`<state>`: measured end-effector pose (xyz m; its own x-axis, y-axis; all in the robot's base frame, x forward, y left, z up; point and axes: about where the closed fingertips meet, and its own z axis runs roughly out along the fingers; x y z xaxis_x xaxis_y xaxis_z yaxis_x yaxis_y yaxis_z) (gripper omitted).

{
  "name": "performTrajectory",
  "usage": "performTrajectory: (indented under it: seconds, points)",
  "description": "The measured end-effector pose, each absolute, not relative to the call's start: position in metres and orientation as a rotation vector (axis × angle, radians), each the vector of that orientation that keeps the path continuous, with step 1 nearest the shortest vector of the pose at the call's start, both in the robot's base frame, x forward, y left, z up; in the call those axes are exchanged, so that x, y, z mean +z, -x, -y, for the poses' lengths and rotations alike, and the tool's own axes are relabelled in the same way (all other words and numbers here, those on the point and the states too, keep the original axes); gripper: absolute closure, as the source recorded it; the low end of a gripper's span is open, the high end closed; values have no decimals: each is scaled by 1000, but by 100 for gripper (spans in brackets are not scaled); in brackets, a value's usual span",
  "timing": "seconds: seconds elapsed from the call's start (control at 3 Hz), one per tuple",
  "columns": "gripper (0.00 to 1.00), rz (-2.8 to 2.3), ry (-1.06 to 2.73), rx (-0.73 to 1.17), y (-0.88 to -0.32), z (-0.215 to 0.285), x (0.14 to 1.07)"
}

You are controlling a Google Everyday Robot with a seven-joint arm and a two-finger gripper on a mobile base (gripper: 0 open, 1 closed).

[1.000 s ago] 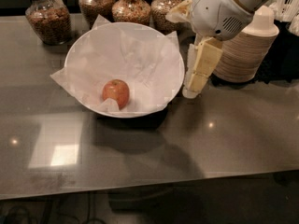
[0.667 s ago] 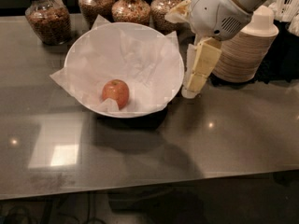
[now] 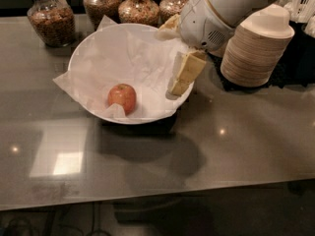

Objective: Pick apple from white bowl

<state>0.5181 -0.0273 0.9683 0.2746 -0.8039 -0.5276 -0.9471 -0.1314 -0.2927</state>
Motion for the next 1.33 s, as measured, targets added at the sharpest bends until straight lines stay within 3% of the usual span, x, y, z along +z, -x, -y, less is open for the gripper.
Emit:
performTrajectory:
  seconds: [1.33]
  points:
    - [21,-1403,2105,606,-547,-39,915]
